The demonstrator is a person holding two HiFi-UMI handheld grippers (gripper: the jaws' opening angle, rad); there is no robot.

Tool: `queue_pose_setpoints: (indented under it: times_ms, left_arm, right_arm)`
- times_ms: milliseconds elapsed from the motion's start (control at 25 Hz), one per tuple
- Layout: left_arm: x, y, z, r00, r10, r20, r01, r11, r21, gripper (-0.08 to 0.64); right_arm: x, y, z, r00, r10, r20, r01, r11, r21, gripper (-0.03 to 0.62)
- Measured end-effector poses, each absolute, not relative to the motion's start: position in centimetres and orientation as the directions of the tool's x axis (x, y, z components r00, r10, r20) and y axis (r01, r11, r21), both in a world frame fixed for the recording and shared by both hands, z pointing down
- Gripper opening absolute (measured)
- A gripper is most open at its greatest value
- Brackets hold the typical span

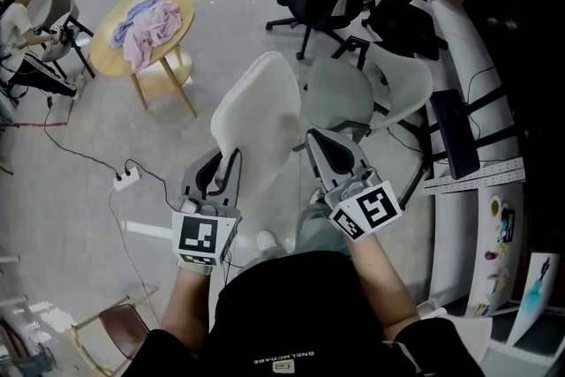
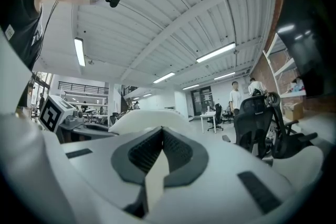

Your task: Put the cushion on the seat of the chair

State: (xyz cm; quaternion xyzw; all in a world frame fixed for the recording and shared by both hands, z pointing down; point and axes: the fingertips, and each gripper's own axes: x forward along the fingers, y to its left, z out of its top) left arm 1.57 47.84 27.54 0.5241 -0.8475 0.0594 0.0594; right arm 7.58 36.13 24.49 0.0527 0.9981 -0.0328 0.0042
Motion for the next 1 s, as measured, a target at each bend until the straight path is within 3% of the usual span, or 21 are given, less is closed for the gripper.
queue_pose_setpoints:
  times_ms: [1000]
  left_arm:
    - [-9.1, 29.4, 29.5, -0.496, -0.830, 0.256, -0.861, 0.507, -0.026, 0.064]
  right_arm:
    - [-3.9, 15.6, 27.7, -0.988, 0.152, 0.040, 0.141, 0.968, -0.207, 0.009]
